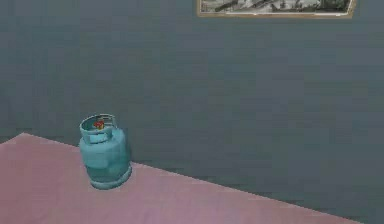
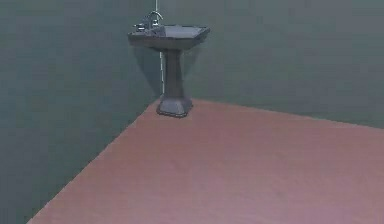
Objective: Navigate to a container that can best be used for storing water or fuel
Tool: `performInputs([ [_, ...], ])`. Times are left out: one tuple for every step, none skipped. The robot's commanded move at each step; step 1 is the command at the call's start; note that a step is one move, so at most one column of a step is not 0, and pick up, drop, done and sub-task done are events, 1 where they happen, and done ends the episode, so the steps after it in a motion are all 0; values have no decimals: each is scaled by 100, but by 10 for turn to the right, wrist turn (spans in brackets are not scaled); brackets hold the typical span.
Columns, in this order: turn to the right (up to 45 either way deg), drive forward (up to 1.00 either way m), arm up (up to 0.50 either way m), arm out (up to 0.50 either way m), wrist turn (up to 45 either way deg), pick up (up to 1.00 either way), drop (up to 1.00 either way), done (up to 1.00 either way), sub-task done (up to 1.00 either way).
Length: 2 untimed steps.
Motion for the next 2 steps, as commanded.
performInputs([
  [0,70,0,0,0,0,0,0,0],
  [-420,0,0,0,0,0,0,0,0],
])
